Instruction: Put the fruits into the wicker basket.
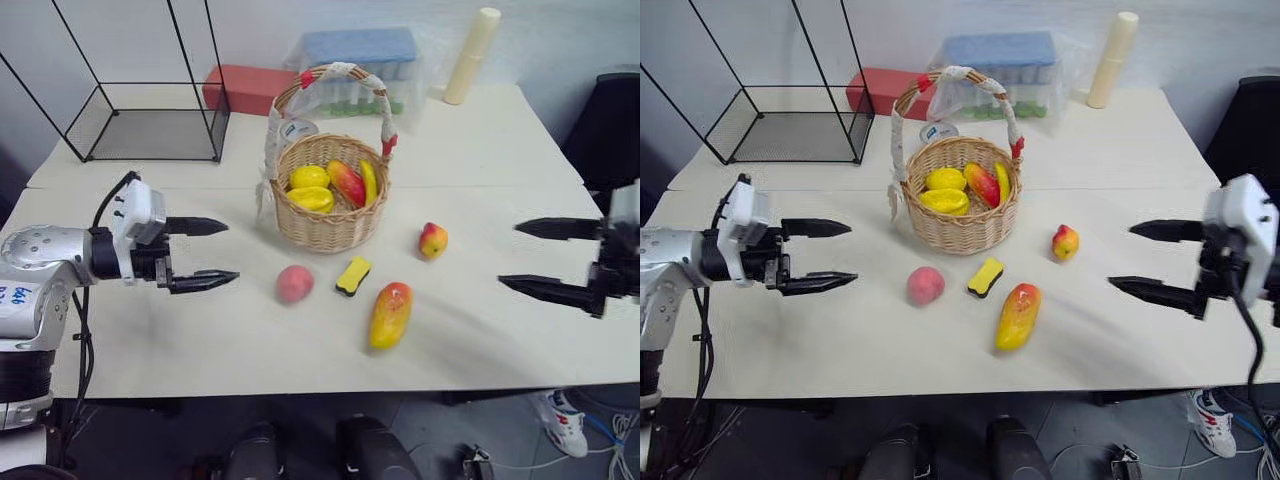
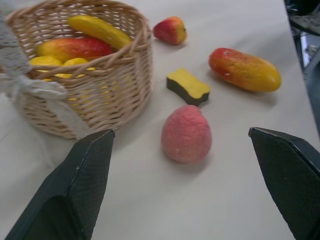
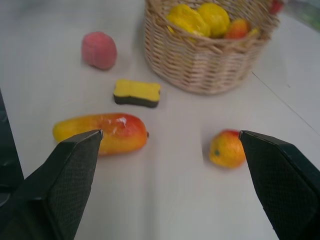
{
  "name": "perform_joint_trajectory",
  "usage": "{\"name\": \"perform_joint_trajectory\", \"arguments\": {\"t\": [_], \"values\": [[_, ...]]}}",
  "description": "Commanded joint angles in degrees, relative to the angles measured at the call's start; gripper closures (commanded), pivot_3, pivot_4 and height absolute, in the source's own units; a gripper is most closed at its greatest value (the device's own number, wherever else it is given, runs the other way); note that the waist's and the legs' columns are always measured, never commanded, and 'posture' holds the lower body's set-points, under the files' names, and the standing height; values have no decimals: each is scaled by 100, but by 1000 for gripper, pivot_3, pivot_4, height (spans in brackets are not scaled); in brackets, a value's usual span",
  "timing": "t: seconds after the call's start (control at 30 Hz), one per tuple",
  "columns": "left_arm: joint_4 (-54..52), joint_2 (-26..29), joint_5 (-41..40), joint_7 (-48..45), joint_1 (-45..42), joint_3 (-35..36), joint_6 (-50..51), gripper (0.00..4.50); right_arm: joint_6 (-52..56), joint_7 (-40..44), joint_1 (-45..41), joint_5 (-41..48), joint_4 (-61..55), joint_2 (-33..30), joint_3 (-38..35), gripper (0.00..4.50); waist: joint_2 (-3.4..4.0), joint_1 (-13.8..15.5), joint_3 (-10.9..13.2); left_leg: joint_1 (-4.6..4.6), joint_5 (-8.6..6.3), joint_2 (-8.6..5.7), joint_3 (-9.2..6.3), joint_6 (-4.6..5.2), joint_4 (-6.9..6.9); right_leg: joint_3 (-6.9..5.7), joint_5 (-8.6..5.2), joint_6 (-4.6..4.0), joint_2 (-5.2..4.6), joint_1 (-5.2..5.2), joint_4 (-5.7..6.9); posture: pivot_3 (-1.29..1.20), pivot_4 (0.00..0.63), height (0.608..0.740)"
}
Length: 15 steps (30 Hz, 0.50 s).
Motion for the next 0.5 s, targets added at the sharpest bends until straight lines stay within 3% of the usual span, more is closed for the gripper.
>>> {"name": "perform_joint_trajectory", "arguments": {"t": [0.03,0.13,0.2,0.33,0.5], "values": [[-302,-11,-45,-58,-94,-124,-32,0,-211,136,-1122,-350,-95,360,1270,510,0,-9,0,2,0,2,0,0,3,0,0,0,1,1,1,0,150,740],[-336,-28,8,-53,-131,-224,-74,0,-632,473,-1862,-1013,169,757,2334,1471,0,-2,0,-7,0,3,-3,0,7,-2,-1,-1,1,-6,2,0,150,740],[-423,7,41,-55,-93,-249,-127,0,-1328,572,-2616,-1982,846,1401,3344,2155,1,-41,1,-10,-3,3,-2,4,15,-1,-1,-1,0,-8,0,0,150,740],[-621,44,-8,17,26,-172,-65,0,-2646,973,-3397,-3119,2129,2102,4319,2155,1,-107,2,-21,-9,4,2,12,55,-3,-1,-2,-3,-13,26,0,150,740],[-867,30,-51,195,180,-62,21,0,-4264,1336,-3946,-4033,3628,2528,4881,1986,0,-82,3,-23,-17,-1,0,21,71,-9,-3,-5,-15,-14,41,0,150,740]]}}
